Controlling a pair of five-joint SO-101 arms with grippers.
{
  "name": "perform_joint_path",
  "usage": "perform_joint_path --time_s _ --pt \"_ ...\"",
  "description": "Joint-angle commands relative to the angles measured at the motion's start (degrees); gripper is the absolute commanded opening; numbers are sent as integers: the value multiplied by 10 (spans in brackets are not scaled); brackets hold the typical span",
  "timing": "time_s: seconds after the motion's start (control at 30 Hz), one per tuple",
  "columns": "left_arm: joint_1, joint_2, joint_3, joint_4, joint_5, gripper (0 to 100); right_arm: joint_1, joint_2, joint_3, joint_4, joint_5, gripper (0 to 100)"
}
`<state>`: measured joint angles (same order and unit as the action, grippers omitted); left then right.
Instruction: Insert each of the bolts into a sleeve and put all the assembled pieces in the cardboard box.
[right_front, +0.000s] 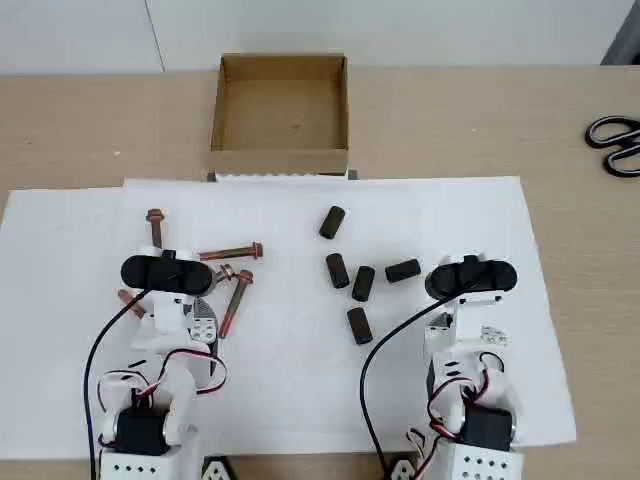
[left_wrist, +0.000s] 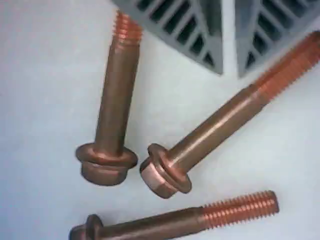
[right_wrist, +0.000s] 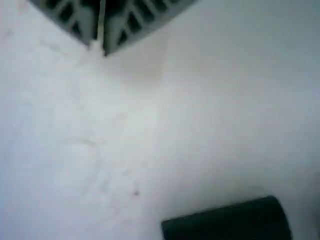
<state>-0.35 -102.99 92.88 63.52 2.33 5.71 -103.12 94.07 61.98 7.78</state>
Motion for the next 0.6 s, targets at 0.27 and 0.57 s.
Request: perform_joint_path --time_s 0.27,0.57 --pt "-53 -2 -133 73 -1 6 0 -6 -205 72 -77 4" --pt "-53 33 -217 136 0 6 0 167 -349 114 -79 4"
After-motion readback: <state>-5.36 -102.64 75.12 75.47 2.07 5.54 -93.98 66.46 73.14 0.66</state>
